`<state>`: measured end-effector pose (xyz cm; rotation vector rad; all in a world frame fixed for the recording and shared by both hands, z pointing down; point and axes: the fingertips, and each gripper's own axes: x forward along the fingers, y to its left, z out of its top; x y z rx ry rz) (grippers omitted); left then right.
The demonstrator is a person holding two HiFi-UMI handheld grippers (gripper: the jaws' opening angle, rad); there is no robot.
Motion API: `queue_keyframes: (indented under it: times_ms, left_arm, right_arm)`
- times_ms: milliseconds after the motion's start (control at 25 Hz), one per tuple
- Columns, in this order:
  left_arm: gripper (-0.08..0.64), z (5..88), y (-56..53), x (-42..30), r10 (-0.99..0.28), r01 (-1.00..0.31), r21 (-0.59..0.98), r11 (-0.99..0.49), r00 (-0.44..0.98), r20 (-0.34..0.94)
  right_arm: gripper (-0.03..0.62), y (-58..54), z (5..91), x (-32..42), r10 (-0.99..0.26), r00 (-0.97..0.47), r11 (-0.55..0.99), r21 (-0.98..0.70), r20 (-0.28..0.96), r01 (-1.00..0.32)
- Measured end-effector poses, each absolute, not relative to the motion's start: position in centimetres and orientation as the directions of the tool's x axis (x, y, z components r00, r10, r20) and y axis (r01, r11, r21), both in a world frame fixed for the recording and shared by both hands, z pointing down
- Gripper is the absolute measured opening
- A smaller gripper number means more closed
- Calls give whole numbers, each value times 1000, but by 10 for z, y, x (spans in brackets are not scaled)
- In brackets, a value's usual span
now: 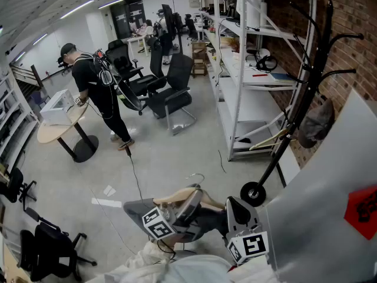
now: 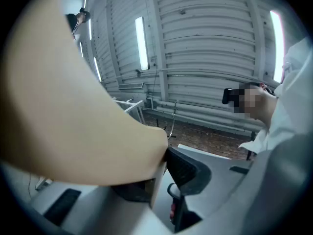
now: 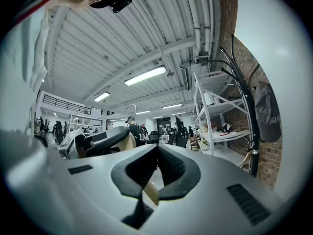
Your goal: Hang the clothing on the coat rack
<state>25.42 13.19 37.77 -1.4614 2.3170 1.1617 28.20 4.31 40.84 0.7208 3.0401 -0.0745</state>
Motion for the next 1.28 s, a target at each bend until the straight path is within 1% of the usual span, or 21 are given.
queue_keyframes:
  times_ms: [320,600,1000,1280]
  left_arm:
    - [103,374,128,258,-690,-833,520,192,-491,-531]
    - [103,376,116,240,-704,-843,517,147,-457,-544]
    - [103,377,108,166,-730,-850,521,78,-405,-550]
    - [103,373,109,95,-743,-851,524,23,-366,-561]
  right_arm:
    - [24,39,418,290,457,-890,887,-70,-13,456]
    - [24,31,427,274,421,-907,905,-65,7,420]
    - [23,27,430,209,352,-936,935,-55,24,351]
    - [23,29,428,137,308,-951,950,-63,24,306]
